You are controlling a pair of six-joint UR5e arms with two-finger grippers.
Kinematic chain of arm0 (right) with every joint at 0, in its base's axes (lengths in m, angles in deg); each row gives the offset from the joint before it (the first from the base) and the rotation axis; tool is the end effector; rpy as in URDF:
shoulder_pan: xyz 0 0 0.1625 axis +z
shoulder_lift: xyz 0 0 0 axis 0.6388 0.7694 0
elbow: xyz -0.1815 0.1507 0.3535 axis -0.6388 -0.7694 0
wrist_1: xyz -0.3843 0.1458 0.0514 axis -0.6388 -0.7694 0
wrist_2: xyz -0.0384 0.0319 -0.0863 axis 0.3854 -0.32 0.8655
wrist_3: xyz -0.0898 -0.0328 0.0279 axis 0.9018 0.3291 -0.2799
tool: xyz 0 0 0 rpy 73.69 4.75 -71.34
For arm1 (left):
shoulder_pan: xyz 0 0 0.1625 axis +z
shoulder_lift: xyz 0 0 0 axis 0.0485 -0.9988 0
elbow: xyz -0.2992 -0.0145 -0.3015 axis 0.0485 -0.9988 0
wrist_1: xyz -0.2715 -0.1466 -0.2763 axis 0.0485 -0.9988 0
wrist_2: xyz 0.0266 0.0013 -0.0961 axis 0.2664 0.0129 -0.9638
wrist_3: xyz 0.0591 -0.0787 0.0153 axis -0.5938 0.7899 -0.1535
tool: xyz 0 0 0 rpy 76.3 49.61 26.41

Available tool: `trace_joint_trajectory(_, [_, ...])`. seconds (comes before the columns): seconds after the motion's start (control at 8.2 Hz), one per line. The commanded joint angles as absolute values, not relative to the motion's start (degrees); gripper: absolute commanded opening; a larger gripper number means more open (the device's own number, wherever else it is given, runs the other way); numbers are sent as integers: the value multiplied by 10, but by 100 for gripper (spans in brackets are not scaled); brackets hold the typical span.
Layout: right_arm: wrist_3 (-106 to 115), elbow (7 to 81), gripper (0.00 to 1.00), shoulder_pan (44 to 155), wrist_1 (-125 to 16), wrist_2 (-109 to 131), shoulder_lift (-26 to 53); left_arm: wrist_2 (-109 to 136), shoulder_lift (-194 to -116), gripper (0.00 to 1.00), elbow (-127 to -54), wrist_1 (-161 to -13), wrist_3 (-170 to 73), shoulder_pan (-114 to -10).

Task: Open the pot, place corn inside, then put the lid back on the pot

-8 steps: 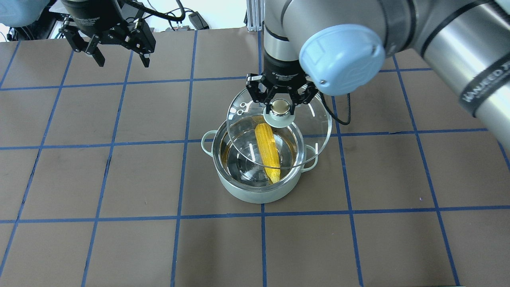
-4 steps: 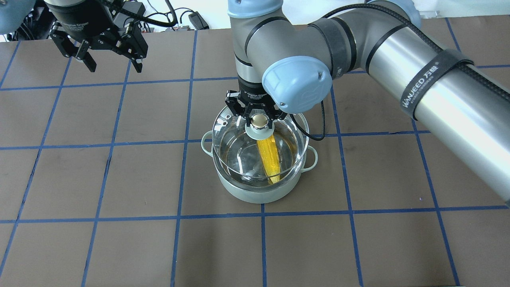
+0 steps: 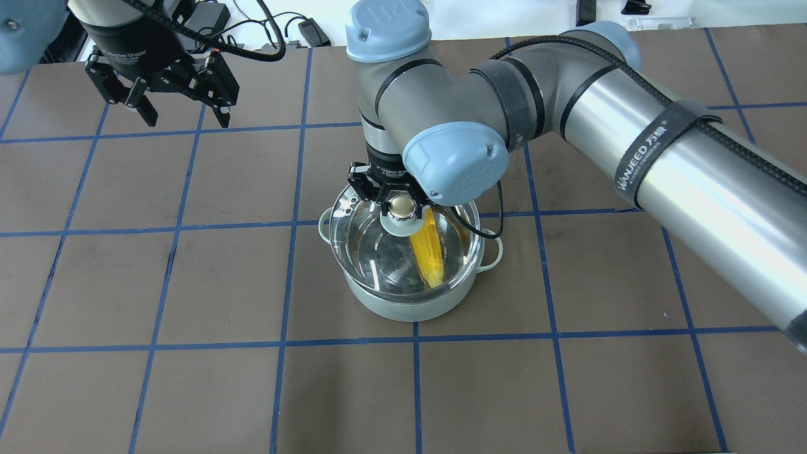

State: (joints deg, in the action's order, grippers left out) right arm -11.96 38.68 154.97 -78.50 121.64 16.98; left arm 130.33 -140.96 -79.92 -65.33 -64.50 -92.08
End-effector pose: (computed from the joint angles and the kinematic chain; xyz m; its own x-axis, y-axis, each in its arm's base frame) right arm 0.3789 -0.4810 0.3686 -0.9915 0.1298 -0.0047 0.1292 0.9893 0.0680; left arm -0.1177 -0.5339 0.5117 -0.9959 0.0122 -0.0901 0.0109 0.9998 0.0149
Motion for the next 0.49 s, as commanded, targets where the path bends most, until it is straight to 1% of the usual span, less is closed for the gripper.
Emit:
trace_joint_trajectory(0.0, [-119, 398, 26, 1553, -784, 1219, 173, 1302, -1406, 100, -806, -654, -645, -924])
trace_joint_trajectory(0.37, [-116, 404, 26, 1553, -800, 1220, 174, 1302, -1398, 100, -813, -653, -641, -924])
